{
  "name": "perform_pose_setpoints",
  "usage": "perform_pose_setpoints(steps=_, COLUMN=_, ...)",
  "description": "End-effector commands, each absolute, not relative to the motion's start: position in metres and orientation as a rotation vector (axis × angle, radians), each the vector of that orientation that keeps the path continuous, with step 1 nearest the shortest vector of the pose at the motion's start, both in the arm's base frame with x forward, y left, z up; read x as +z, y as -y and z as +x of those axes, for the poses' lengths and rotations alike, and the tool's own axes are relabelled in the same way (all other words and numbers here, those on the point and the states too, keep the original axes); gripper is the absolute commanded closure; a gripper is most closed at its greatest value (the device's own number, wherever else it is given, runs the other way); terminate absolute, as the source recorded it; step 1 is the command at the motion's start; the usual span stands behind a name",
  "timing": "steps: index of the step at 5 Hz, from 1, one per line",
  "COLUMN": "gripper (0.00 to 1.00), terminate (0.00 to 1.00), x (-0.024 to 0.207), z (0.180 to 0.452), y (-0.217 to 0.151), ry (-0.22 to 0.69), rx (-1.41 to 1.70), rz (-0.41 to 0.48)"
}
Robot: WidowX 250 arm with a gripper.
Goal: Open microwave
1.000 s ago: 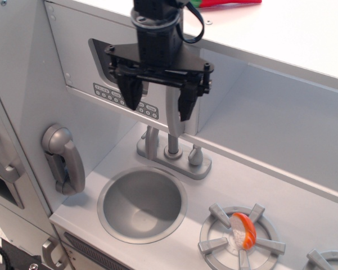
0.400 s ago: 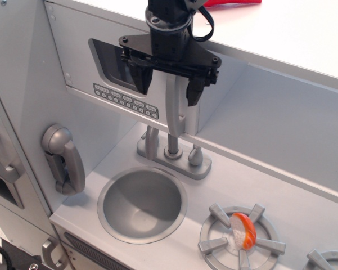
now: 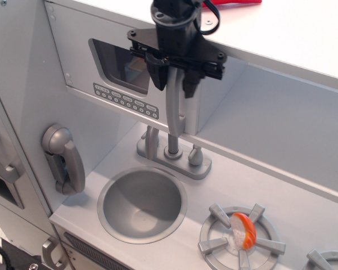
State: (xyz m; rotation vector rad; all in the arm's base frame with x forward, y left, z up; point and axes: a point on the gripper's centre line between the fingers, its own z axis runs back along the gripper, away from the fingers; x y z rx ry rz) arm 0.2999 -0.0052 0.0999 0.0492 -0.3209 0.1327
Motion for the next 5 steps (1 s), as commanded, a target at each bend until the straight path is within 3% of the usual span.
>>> perform_pose_setpoints(steps=1, gripper=1.00, terminate=0.00, x=0.120, z=0.296, y=0.000, ry=0.372, rx=0.088, rz=0.030)
perform_pose_setpoints(steps=3, gripper=1.00, terminate=0.00, x=0.121, z=0.254, y=-0.015, ry=0.290, rx=0.020, rz=0.021)
perform_pose_setpoints(steps=4, gripper=0.00, terminate=0.00, x=0.123, z=0.229, y=-0.019, ry=0.130, rx=-0.034, rz=0.055)
perform_pose_setpoints(steps=5, gripper=0.00, terminate=0.00, x=0.120, z=0.205, y=-0.006, ry=0.022, rx=-0.076, rz=0.097)
